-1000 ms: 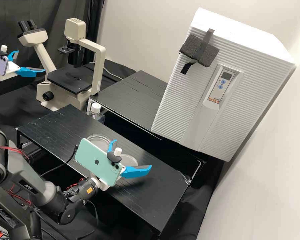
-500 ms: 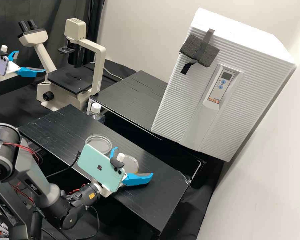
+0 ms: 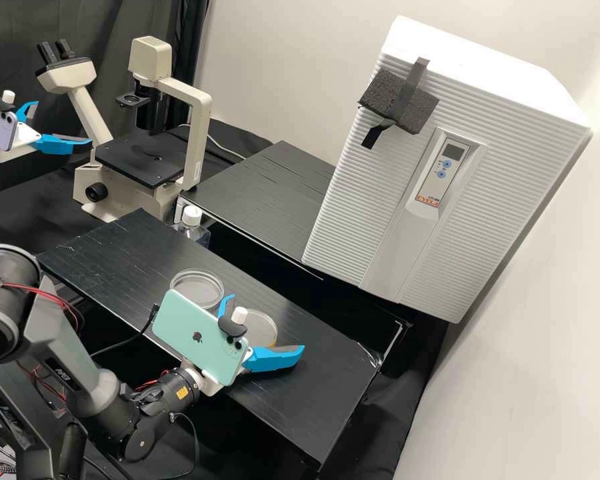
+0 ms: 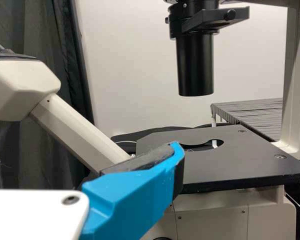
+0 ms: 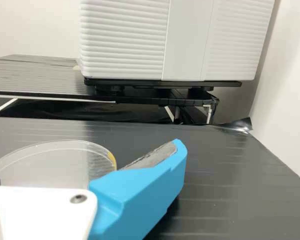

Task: Close the petri dish lid.

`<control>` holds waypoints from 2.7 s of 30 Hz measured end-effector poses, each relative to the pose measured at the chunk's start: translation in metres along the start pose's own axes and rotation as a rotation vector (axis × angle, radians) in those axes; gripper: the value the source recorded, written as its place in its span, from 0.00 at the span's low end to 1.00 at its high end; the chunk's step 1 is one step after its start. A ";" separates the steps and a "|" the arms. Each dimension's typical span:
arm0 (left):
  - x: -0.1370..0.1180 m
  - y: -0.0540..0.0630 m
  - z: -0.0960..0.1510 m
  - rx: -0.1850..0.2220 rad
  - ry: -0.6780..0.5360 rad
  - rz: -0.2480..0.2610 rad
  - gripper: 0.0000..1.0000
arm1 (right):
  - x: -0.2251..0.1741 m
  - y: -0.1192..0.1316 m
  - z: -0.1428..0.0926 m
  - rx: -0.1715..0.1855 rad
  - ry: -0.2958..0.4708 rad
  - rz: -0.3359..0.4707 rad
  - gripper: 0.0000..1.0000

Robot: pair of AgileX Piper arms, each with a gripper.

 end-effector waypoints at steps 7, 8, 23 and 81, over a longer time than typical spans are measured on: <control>0.000 0.000 0.000 0.000 0.000 0.000 1.00 | -0.001 -0.002 -0.005 0.001 0.034 -0.034 1.00; 0.000 0.000 0.000 0.000 0.000 0.000 1.00 | -0.001 -0.003 -0.006 0.001 0.039 -0.042 1.00; 0.000 0.000 0.000 0.000 0.000 0.000 1.00 | 0.001 -0.008 0.000 0.022 0.026 -0.080 1.00; 0.000 0.000 0.000 0.000 0.000 0.000 1.00 | -0.012 0.003 -0.057 0.085 0.281 0.050 0.00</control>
